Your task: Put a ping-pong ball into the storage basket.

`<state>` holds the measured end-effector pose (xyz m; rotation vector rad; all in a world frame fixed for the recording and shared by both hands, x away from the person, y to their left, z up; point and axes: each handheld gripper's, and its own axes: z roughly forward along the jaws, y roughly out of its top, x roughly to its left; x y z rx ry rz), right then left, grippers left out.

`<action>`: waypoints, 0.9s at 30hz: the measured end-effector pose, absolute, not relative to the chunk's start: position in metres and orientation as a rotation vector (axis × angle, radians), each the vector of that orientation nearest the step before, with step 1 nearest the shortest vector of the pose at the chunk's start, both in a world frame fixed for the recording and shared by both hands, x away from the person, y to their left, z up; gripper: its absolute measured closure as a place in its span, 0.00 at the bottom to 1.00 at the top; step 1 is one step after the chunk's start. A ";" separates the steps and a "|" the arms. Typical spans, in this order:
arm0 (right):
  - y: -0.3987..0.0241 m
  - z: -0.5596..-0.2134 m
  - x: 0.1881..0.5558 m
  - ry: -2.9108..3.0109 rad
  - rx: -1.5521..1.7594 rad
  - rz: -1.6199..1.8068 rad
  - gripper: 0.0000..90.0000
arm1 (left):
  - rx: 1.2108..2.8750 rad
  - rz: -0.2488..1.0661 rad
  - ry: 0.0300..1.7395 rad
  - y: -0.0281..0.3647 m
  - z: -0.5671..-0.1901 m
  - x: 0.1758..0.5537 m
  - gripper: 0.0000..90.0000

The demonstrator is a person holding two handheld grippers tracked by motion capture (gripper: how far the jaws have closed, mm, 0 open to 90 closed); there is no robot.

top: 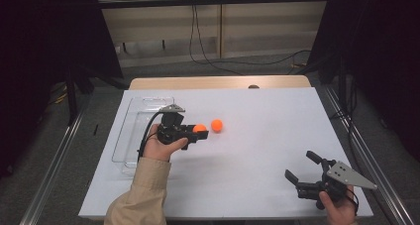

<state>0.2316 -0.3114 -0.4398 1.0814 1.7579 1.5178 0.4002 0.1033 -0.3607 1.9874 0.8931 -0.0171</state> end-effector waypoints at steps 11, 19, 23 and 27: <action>-0.312 -0.439 0.231 1.756 1.080 1.519 0.01 | 1.986 -0.011 0.903 0.108 -0.360 0.401 0.56; -0.311 -0.440 0.232 1.757 1.079 1.519 0.01 | 1.981 -0.004 0.918 0.115 -0.359 0.403 0.56; -0.311 -0.440 0.231 1.757 1.080 1.520 0.01 | 1.977 0.004 0.922 0.117 -0.359 0.404 0.56; -0.311 -0.440 0.232 1.759 1.079 1.518 0.01 | 1.978 0.007 0.924 0.119 -0.359 0.404 0.56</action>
